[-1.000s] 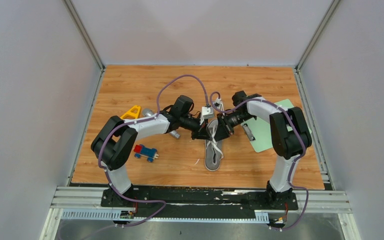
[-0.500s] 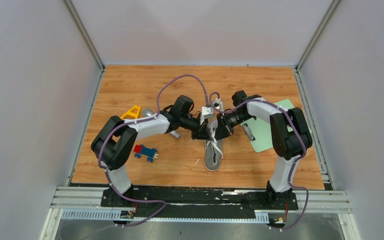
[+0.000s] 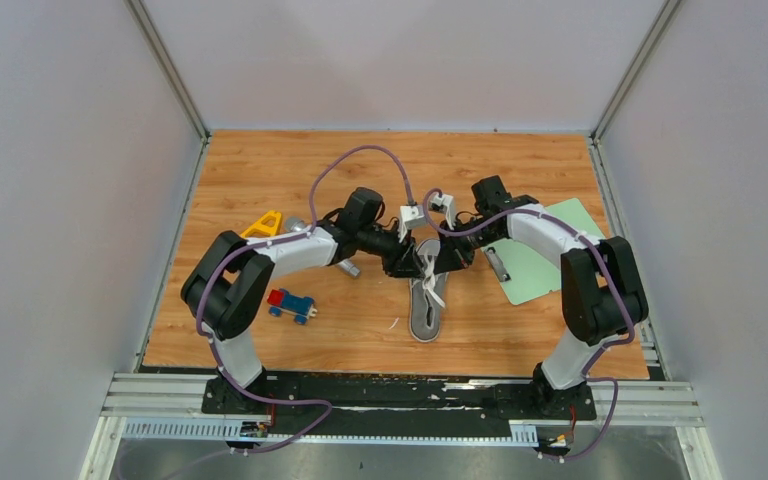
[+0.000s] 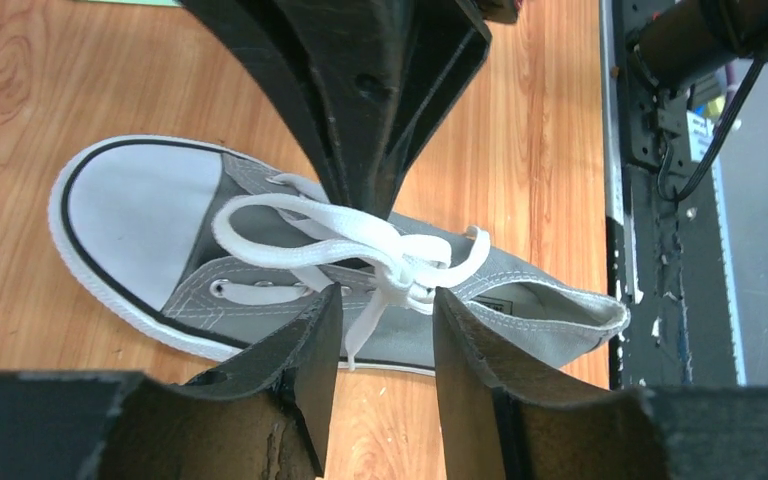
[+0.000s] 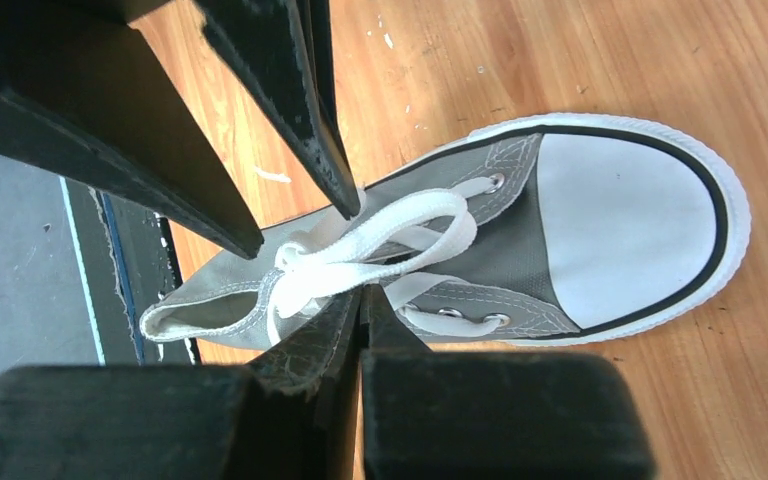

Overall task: Tie the shoes
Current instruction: Cross the shoelace with the shoelace.

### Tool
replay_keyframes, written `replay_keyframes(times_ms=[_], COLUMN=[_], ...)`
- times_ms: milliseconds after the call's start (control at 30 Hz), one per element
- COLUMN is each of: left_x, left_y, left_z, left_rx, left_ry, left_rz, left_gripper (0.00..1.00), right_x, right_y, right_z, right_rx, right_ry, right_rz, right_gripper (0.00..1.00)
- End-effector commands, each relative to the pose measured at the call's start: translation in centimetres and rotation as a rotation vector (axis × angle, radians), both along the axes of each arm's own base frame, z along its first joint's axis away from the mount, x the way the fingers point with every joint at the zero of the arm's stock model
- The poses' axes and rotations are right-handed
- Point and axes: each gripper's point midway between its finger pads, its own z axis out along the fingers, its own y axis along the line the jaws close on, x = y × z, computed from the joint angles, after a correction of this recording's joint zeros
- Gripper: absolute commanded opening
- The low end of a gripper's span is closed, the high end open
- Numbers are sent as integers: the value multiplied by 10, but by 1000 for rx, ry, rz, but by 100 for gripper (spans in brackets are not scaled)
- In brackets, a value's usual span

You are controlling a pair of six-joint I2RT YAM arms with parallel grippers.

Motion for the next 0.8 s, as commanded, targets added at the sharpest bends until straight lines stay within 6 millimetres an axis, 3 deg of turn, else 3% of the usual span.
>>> replay_keyframes(times_ms=[0,267,367,567,767], left_x=[23,34,36,37,35], left_y=[2,-11,-17,-28,-33], left_z=[23,22,10,8,25], left_rx=[-93,-167,-158,-191,-263], left_ry=[52,317,413,547,573], left_rz=[101,174,185,164,104], left_gripper=[48,57,58,56,50], right_x=[8,4,3,1,-1], right_y=[-1,2,2,2,3], right_z=[4,11,10,7,5], right_rx=[-6,24,26,24,23], right_ry=[-52,-51,-43,-40,-26], right_rz=[-21,-16,-15,-12,-12], right_gripper=[2,2,2,2,2])
